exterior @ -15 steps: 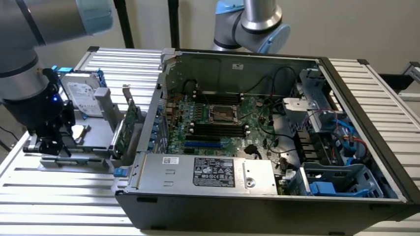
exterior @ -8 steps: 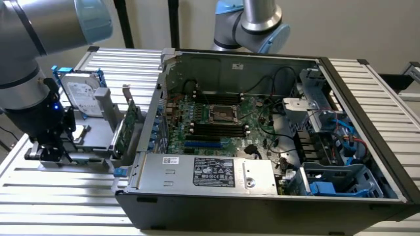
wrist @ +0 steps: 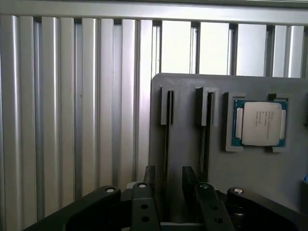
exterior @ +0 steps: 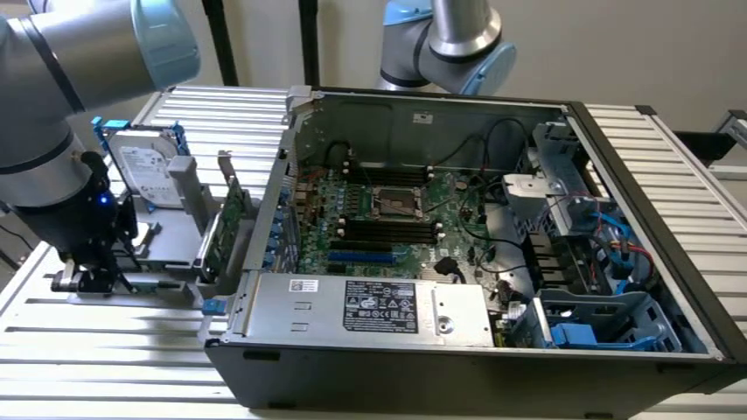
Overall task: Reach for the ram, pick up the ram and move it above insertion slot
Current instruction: 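Pick up the ram and move it above insertion slot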
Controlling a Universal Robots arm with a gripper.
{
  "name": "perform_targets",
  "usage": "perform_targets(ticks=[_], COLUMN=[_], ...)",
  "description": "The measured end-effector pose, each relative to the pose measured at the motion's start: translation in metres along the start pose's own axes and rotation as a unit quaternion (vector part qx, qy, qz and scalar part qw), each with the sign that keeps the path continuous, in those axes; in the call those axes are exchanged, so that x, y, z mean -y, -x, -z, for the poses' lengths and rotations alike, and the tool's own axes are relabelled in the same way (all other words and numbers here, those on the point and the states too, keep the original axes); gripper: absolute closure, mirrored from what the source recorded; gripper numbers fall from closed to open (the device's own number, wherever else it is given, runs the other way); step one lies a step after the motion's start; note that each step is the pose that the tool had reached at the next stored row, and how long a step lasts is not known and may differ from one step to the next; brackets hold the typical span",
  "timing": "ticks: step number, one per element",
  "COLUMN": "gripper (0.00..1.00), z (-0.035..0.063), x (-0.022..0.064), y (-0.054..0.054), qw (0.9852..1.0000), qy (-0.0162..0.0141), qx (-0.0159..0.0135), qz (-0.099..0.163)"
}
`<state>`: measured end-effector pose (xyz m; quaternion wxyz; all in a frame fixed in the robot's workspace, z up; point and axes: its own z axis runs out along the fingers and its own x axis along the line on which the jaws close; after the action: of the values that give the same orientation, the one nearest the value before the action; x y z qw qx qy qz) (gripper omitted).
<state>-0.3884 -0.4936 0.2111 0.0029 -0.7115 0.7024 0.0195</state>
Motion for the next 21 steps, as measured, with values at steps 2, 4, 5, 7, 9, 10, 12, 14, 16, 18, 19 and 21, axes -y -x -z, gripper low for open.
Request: perform_targets(ticks=[2, 4, 5, 7, 9, 10, 12, 14, 16, 18, 19, 21], gripper=[0.64, 0.64, 0.64, 0.64, 0.64, 0.64, 0.64, 0.64, 0.64, 0.64, 0.64, 0.64], z=[-0.0033, -0.0063, -0.0076, -0.0090, -0.0093, -0.0093, -0.0095, -0.0096, -0.0098, -0.0104, -0.0107, -0.0120], x=[0.0000, 0.0002, 0.0002, 0.0003, 0.0002, 0.0002, 0.0002, 0.0003, 0.0003, 0.0003, 0.0003, 0.0004], y=[0.000, 0.000, 0.000, 0.000, 0.000, -0.001, 0.000, -0.001, -0.001, -0.001, -0.001, -0.001], qw=[1.0000, 1.0000, 1.0000, 1.0000, 1.0000, 1.0000, 1.0000, 1.0000, 1.0000, 1.0000, 1.0000, 1.0000], qy=[0.0000, 0.0001, 0.0003, 0.0013, 0.0028, 0.0032, 0.0031, 0.0031, 0.0031, 0.0031, 0.0030, 0.0030], qx=[0.0002, 0.0005, 0.0008, 0.0014, 0.0014, 0.0014, 0.0016, 0.0016, 0.0015, 0.0016, 0.0016, 0.0016], qz=[0.000, 0.000, 0.001, 0.003, 0.007, 0.008, 0.008, 0.008, 0.008, 0.008, 0.008, 0.008])
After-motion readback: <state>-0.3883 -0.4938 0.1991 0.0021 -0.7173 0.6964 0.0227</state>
